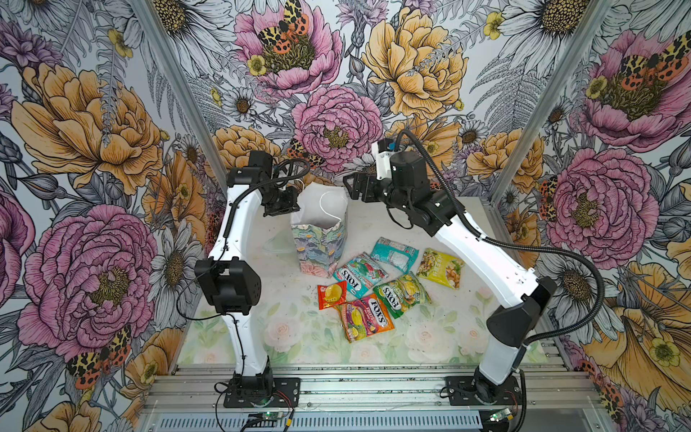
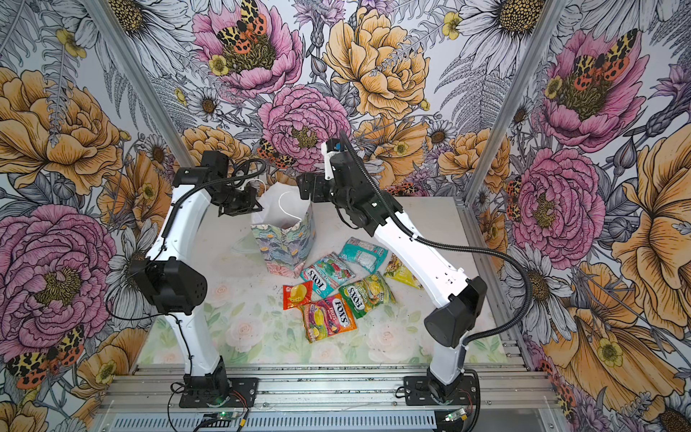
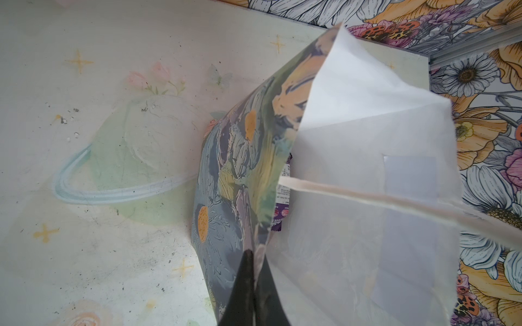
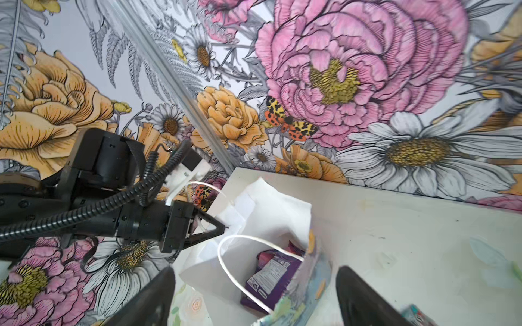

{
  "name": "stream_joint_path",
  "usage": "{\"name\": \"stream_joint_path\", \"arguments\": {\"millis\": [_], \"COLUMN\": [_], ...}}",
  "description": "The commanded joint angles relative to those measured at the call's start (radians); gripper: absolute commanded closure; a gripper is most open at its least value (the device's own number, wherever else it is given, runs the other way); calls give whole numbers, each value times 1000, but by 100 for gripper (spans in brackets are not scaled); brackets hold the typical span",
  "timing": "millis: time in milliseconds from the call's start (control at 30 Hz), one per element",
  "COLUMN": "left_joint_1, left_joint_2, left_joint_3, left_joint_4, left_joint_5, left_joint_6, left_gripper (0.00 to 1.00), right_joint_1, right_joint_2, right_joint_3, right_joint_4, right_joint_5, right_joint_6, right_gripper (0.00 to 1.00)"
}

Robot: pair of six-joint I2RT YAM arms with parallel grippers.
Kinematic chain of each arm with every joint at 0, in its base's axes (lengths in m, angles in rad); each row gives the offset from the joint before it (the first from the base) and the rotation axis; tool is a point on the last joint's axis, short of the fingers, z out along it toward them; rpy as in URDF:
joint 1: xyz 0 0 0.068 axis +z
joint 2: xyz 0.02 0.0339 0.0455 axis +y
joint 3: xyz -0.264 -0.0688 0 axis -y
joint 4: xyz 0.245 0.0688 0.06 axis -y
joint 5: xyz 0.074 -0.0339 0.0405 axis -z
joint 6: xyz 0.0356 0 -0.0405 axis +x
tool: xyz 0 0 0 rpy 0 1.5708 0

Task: Place the snacks into the paper bag
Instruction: Place the snack in the paper bag, then pick up the snack from the middle-right of the table.

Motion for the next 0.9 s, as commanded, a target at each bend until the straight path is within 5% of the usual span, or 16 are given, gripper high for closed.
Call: {"name": "stream_joint_path", "arguments": {"millis": [0,500,867], "left_joint_1": [6,5,3], "left_joint_2": [-38,-32,-30], "left_joint_3": [-17,-19,-20], "left_joint_4": [4,5,5], "left_joint_5": [18,8,7], "left_joint_6": [14,11,12], "left_gripper": [100,100,100], "right_joint_1": [-26,-231,-472], "right_joint_2": [-97,-571,-501], "right_joint_3": [-162,-944,-1108], "right_joint_4": [-2,7,9], "right_joint_5": [54,69,-15], "right_joint_6": [-7,237,258], "right_gripper": [7,4,15]}}
